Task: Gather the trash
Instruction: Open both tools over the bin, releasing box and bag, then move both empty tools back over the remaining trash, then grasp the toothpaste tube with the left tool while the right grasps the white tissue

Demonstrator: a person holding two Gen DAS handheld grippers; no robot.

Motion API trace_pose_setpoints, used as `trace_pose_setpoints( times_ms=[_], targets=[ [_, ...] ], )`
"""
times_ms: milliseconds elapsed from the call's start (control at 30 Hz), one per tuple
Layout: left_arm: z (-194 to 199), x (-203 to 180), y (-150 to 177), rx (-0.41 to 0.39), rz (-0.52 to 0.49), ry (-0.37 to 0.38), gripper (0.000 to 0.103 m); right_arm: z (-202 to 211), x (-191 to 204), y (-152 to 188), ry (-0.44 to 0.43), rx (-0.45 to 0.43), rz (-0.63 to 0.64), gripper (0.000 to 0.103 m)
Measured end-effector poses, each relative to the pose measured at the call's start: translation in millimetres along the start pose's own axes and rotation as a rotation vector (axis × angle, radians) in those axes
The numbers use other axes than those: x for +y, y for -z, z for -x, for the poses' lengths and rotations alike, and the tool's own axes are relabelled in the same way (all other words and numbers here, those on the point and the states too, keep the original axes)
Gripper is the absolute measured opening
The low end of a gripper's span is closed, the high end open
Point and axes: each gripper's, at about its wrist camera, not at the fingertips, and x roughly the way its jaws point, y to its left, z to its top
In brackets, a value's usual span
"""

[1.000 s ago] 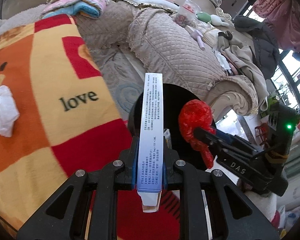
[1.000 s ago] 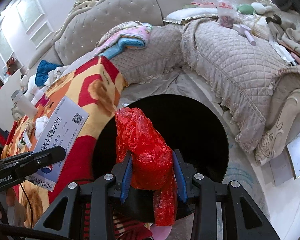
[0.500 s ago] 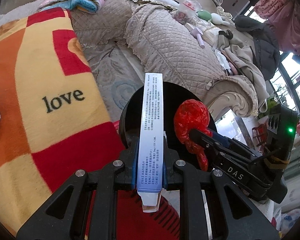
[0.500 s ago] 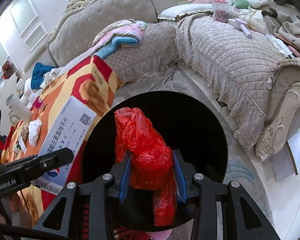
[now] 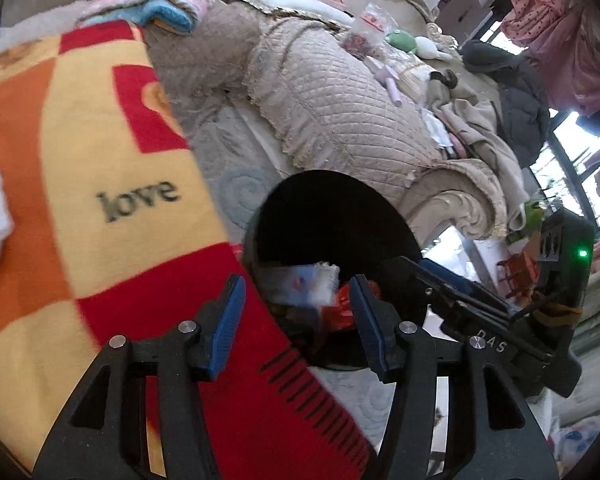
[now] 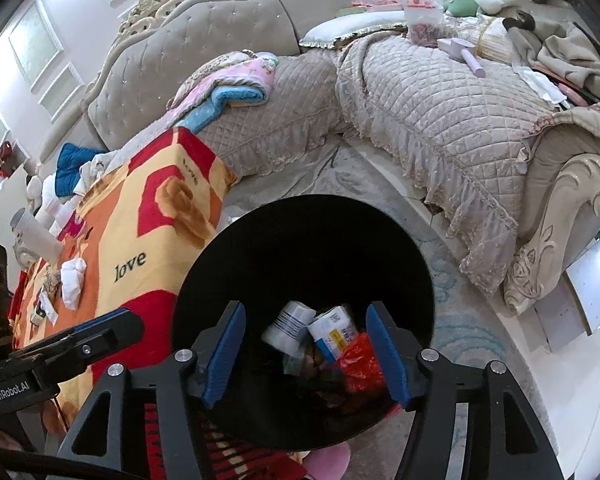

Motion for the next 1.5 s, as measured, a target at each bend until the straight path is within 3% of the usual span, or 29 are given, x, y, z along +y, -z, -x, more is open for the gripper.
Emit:
trace_pose_setpoints(
  times_ms=[400, 833, 1133, 1400, 1433, 1500],
  targets=[
    [69.5, 66.5, 23.2, -0.094, 0.065, -0.195, 0.052, -0.2, 69.9, 10.9, -0.077, 0.029, 0.123, 0.066],
    [145.0, 214.7, 53.8, -0.163, 0.336, -0.380, 0.052, -46.3, 198.1, 20.2, -0.211, 0.117, 0.346, 0.073],
    [158.0, 264.9, 51.3, -0.219, 0.457, -0.374, 0.056, -85.8, 271.0, 10.0, -0.245, 0.113, 0.477, 0.074],
    [142.6, 280.8, 32.8, -0.260, 0.504, -0.343, 0.056, -110.2, 302.1, -3.1, -0.211, 0.084, 0.562, 0.074],
    [140.4, 282.4, 30.8, -0.267, 0.510, -0.340, 0.056, -112.5, 304.2, -3.6, -0.204, 0.075, 0.572, 0.072],
    [135.0, 286.0, 26.8, -0.267, 0.517, -0.332, 0.055, -116.6, 306.5, -4.8, -0.203, 0.063, 0.578, 0.055]
  ],
)
